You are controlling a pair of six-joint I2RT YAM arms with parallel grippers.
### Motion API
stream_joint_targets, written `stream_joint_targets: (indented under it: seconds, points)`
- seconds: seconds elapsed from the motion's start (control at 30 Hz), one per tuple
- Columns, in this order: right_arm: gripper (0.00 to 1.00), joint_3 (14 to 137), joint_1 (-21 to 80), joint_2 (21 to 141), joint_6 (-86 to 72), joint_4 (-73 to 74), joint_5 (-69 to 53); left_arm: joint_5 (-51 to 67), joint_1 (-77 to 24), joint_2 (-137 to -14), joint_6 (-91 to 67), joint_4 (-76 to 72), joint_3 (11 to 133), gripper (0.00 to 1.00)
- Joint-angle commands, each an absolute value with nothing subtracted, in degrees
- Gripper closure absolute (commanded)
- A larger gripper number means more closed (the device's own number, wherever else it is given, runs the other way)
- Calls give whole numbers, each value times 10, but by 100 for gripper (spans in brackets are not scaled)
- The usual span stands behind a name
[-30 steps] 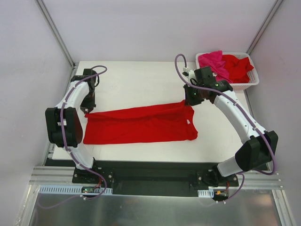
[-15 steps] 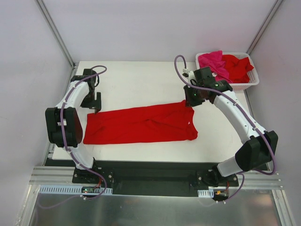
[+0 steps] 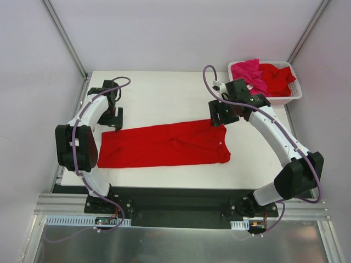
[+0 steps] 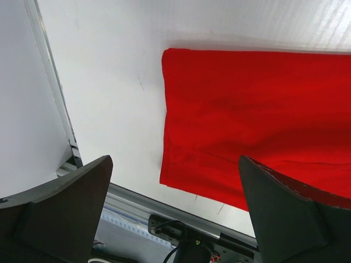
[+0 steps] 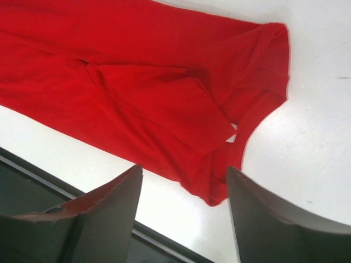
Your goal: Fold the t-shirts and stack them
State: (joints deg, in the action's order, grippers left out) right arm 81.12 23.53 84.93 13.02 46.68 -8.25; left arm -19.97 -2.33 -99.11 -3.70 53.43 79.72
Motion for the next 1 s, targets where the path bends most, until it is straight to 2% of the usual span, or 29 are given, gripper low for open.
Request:
stream_joint_targets:
  seconds: [0.0, 0.2, 0.33, 0.43, 0.47, 0.53, 0.57, 0.73, 0.83, 0.87, 0.97]
  points:
    - [29, 791, 239, 842, 119, 452, -100, -185, -43, -992, -46, 552, 789, 1]
    - [13, 763, 238, 848, 113, 430, -101, -171, -126, -1015, -64, 571, 795, 1]
    - [12, 744, 238, 853, 106, 395, -91, -154, -167, -1012, -84, 572, 786, 1]
    - [25, 736, 239, 866, 105, 374, -91, -118, -171, -998, -99, 569, 772, 1]
    - [36, 734, 239, 870, 104, 361, -91, -106, -171, -987, -103, 566, 759, 1]
    - [45, 732, 239, 889, 105, 337, -99, -92, -171, -974, -106, 553, 746, 1]
    - [54, 732, 239, 896, 106, 331, -102, -86, -171, -963, -107, 548, 735, 1]
    - [55, 763, 242, 963, 120, 320, -109, -47, -171, -938, -115, 536, 713, 1]
    - [53, 779, 243, 992, 122, 315, -121, -40, -171, -928, -115, 535, 710, 1]
    - [49, 784, 246, 998, 122, 314, -121, -40, -171, -926, -114, 536, 711, 1]
    - [48, 788, 252, 1018, 123, 309, -123, -40, -171, -915, -113, 537, 712, 1]
